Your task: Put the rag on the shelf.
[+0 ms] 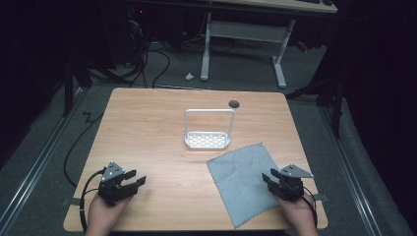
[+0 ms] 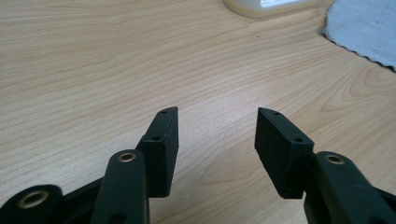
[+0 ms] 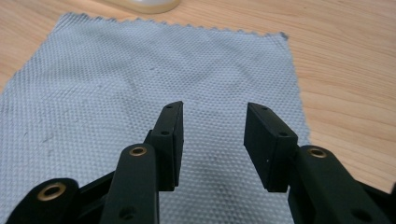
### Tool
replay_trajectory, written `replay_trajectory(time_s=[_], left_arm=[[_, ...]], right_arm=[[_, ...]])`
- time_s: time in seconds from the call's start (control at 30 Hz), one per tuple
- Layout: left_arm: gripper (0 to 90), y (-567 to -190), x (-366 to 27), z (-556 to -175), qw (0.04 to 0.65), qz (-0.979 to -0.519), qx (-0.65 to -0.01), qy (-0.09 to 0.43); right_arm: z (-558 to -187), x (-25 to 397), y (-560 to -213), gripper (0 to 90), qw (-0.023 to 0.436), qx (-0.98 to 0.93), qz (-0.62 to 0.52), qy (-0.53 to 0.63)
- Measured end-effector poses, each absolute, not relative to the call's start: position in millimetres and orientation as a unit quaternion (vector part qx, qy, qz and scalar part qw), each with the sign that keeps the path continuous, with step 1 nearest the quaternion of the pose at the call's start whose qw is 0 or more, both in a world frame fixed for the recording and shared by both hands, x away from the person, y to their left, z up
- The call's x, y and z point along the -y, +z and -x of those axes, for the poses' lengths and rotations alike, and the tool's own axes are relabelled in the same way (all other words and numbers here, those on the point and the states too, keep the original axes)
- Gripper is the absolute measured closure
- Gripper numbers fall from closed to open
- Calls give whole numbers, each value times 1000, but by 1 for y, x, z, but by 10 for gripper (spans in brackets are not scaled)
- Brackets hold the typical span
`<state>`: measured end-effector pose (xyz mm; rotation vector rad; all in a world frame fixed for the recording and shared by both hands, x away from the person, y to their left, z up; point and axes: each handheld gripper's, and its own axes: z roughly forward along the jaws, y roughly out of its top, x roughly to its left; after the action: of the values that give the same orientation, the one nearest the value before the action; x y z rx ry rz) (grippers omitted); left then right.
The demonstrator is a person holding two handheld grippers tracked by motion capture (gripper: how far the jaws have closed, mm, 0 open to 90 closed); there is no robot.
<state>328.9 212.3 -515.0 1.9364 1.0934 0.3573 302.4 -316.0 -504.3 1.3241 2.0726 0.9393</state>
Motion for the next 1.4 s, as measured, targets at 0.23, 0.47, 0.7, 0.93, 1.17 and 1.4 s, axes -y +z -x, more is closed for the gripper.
replay_trajectory(time_s=[0.23,0.47,0.7,0.93,1.17,1.4], left_arm=[[503,-514,-213,-327,436,-774,-436,145],[529,-512,-211,-328,441,-770,-436,150],[534,-510,-204,-332,448,-769,-429,153],[550,-508,-199,-335,457,-768,-422,152],[548,-507,-190,-340,461,-771,-414,149],[546,-506,-180,-347,471,-767,-411,148]], right_arm=[[-299,313,-502,591,248,-762,-480,356],[-294,309,-501,631,242,-768,-470,361],[-282,297,-503,897,221,-801,-434,349],[-280,308,-509,900,220,-800,-456,322],[-276,307,-519,900,207,-814,-457,295],[-261,305,-519,900,194,-815,-455,302]])
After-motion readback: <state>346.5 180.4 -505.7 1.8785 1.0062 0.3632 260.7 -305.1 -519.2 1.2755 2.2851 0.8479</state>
